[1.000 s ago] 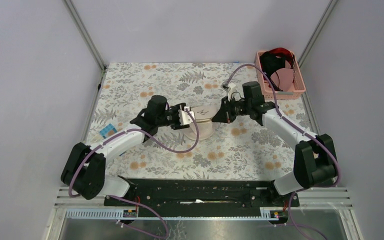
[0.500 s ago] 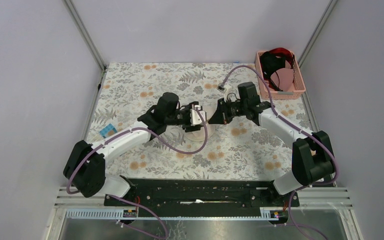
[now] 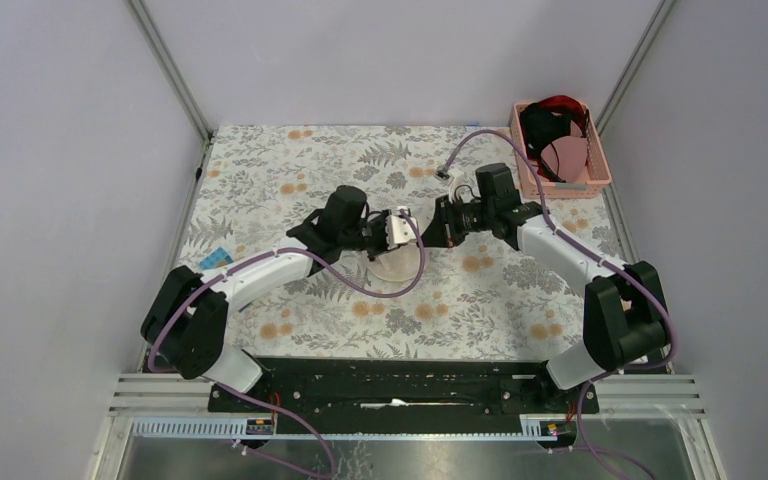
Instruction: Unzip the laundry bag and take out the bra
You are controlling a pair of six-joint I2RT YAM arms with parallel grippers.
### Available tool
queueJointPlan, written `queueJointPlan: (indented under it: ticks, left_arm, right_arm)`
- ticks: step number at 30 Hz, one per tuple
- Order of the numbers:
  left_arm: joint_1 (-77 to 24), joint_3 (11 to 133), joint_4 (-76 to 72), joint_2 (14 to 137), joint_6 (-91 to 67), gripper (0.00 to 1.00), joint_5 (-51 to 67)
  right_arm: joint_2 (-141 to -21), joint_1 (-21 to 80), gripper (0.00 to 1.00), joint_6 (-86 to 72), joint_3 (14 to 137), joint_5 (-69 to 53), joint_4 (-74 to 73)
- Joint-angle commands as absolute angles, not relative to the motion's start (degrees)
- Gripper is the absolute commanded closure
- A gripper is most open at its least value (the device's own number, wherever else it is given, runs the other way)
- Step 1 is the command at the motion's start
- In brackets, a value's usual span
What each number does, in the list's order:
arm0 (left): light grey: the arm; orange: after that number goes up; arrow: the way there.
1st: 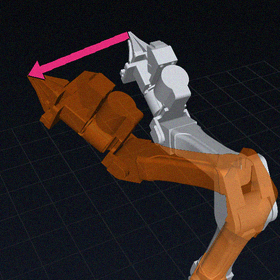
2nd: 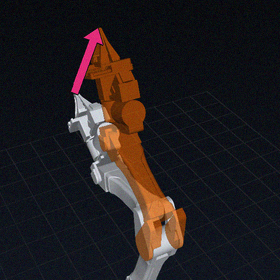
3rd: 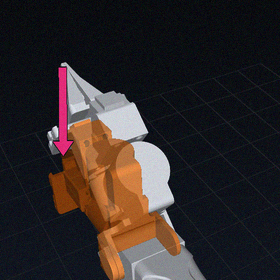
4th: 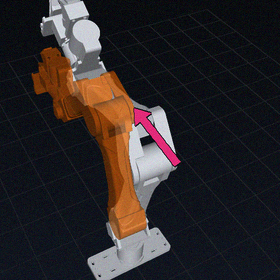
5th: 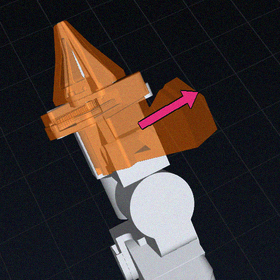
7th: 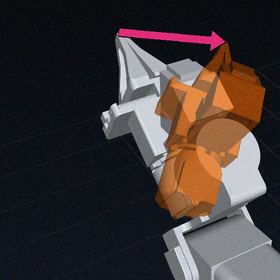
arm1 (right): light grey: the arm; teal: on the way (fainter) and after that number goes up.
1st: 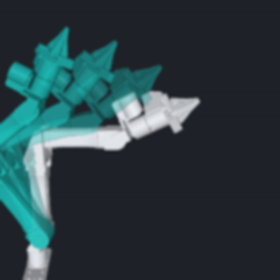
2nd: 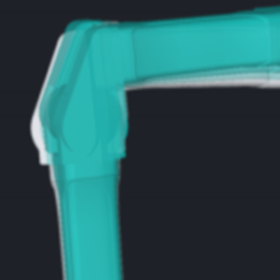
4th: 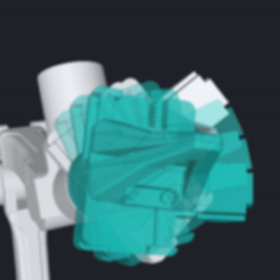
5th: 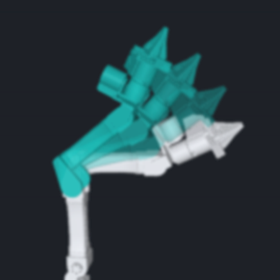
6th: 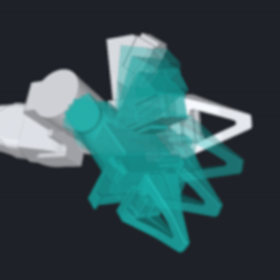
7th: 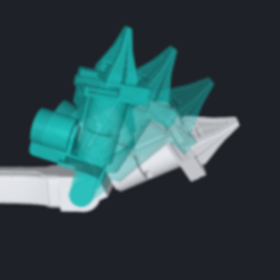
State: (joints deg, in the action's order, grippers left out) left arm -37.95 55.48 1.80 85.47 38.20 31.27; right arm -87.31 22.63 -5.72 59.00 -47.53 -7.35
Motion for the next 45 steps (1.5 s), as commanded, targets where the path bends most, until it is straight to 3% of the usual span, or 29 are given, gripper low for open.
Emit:
queueJointPlan:
  ticks: [1, 19, 20, 23, 24, 26, 30, 33, 36, 41, 45]
  left_arm:
    - [-36.41, 54.36, -1.23, 84.21, 39.71, 1.00, 31.14]
    - [-32.42, 48.29, -3.53, 82.29, 47.65, 1.00, 32.05]
    - [-32.46, 48.87, -3.40, 82.05, 47.00, 0.97, 32.12]
    - [-33.68, 52.14, -1.22, 81.58, 45.51, 0.55, 32.08]
    - [-34.61, 53.02, -0.31, 81.48, 45.68, 0.46, 31.55]
    - [-35.97, 54.18, 0.77, 80.98, 45.67, 0.37, 31.42]
    - [-38.38, 55.59, 1.04, 80.75, 43.71, 0.33, 31.55]
    - [-39.56, 56.52, 0.68, 82.22, 42.14, 0.34, 30.46]
    - [-39.72, 57.65, 0.56, 84.18, 40.99, 0.41, 29.23]
    - [-39.62, 57.07, 0.18, 85.78, 41.07, 0.74, 24.69]
    - [-38.99, 55.01, 0.18, 85.43, 42.19, 0.92, 24.43]
  right_arm:
    - [-88.73, 20.08, 1.00, -5.83, 62.66, -48.63, -8.92]
    - [-92.20, 14.24, 1.00, -1.40, 65.63, -51.76, -14.39]
    - [-92.13, 14.54, 1.00, -1.82, 65.72, -52.11, -14.33]
    - [-91.33, 16.13, 1.00, -2.30, 65.13, -52.33, -14.20]
    - [-91.01, 16.77, 1.00, -2.85, 64.72, -52.26, -13.76]
    - [-90.44, 17.72, 1.00, -4.58, 63.51, -52.21, -12.30]
    - [-89.51, 19.13, 1.00, -6.85, 61.96, -51.37, -9.78]
    - [-89.31, 19.57, 1.00, -8.00, 61.72, -51.07, -8.68]
    - [-89.06, 19.65, 1.00, -7.93, 61.55, -50.85, -8.61]
    - [-88.52, 19.68, 1.00, -6.45, 61.26, -50.15, -9.42]
    - [-88.74, 18.98, 1.00, -5.12, 61.42, -49.83, -10.38]
